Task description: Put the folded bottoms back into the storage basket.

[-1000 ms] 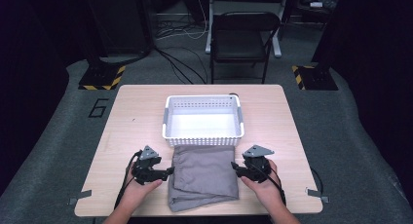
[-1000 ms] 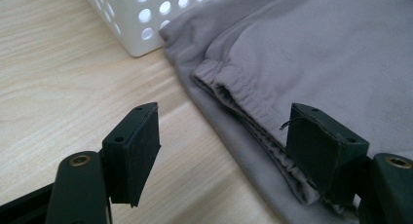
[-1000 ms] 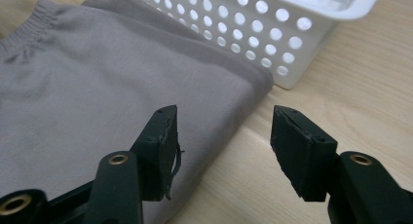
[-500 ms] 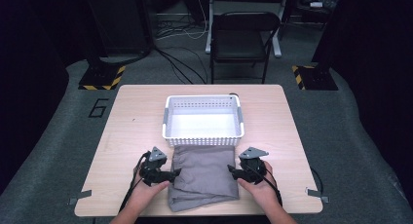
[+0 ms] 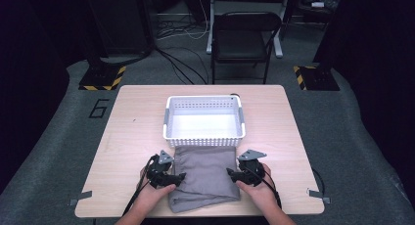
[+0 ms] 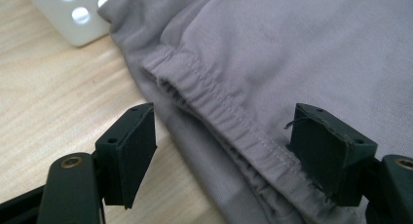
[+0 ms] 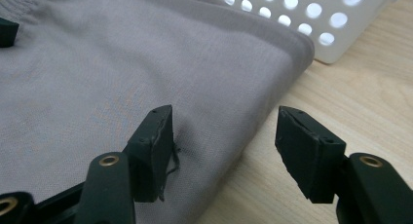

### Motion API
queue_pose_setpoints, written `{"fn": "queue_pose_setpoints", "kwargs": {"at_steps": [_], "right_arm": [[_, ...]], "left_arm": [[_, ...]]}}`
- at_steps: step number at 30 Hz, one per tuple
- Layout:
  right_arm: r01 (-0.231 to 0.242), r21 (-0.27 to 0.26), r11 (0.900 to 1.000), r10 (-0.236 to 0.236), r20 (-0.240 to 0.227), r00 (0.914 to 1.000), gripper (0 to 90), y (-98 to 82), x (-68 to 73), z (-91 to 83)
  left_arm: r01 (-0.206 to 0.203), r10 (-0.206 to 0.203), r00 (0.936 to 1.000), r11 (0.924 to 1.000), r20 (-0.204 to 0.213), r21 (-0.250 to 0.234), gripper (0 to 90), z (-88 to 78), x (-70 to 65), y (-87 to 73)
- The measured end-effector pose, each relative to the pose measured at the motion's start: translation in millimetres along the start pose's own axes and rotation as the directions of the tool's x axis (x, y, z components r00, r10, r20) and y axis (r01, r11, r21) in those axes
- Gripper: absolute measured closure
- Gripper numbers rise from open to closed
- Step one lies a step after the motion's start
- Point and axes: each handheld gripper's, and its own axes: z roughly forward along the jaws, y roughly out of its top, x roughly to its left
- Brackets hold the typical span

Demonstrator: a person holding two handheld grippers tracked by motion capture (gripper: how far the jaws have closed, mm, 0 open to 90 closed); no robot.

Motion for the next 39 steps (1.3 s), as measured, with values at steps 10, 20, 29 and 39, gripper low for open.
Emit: {"fn": "queue_pose_setpoints", "kwargs": {"at_steps": [10, 20, 29, 39], "right_arm": [[-0.006, 0.013, 1.0, 0.006, -0.007, 1.0, 36.6, -2.2, 3.0, 4.0], [-0.022, 0.02, 1.0, 0.023, -0.011, 0.9997, 36.1, -1.9, 7.2, 7.9], [-0.013, 0.025, 1.0, 0.013, -0.018, 0.9997, 35.9, -2.2, 9.1, 10.6], [-0.003, 0.034, 0.999, 0.003, -0.022, 0.9997, 34.7, -3.1, 8.8, 11.1]], "left_arm": [[0.027, -0.026, 0.9991, 0.9996, -0.033, 0.007, 24.5, 1.5, -4.8, -4.4], [0.014, -0.014, 0.9997, 0.9997, -0.021, -0.021, 38.2, 3.0, -14.3, -3.9], [0.015, -0.014, 0.9998, 0.9997, 0.017, -0.022, 56.2, 3.2, -12.5, -1.8], [0.025, -0.024, 0.9991, 0.9991, 0.034, -0.033, 72.0, 3.9, -16.4, -1.9]]}}
